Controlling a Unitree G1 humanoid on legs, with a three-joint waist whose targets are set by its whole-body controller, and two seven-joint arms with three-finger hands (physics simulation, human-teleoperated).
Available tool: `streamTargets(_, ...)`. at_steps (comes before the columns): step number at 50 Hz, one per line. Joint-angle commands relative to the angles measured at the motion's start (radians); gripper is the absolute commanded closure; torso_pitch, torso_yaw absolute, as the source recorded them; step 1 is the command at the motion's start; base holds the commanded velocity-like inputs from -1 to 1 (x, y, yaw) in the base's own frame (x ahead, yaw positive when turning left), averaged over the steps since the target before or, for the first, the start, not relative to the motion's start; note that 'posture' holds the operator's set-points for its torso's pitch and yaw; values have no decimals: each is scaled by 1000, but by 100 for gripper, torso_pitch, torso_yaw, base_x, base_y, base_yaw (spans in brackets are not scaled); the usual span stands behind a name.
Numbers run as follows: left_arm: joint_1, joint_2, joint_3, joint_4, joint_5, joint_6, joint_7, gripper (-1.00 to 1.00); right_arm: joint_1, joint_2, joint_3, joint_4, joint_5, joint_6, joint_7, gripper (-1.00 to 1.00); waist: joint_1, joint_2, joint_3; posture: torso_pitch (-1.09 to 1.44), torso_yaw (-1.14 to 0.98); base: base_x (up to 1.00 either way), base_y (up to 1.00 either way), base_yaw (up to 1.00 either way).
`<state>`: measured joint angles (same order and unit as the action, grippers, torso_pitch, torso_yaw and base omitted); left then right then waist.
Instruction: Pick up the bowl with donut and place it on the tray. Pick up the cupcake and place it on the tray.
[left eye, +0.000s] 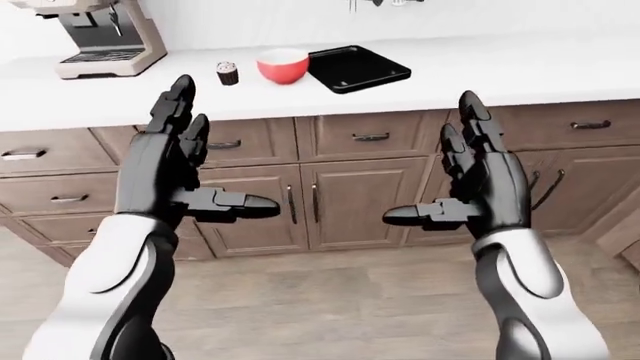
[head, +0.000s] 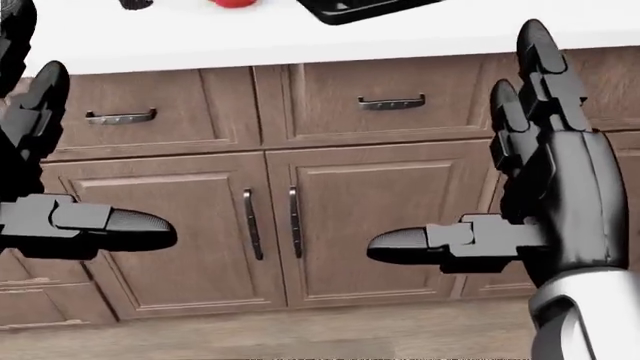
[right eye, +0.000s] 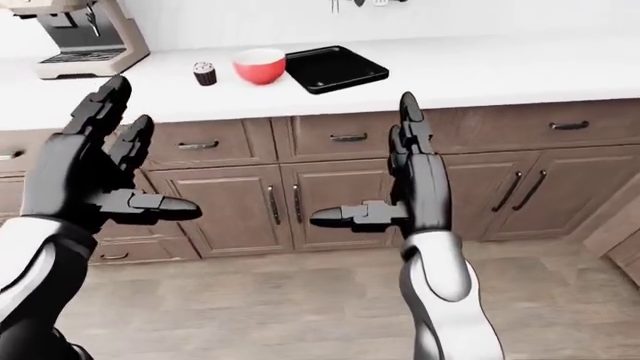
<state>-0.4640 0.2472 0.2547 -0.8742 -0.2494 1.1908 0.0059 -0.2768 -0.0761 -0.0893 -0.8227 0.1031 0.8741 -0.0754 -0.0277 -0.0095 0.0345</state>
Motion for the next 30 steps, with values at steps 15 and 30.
streamTargets(15,-10,7,-2,-4,28,-48,-8,-100,-4,16,-18,-20,77,-61,-1,-100,24,55,-9,0,0,17,55,0)
streamTargets(30,-28,7,-20,-8,43,-31,-15,-100,-5,-24,-97,-45,225,-72,-103,-100,46,-8,-2,0,0,0,0,47)
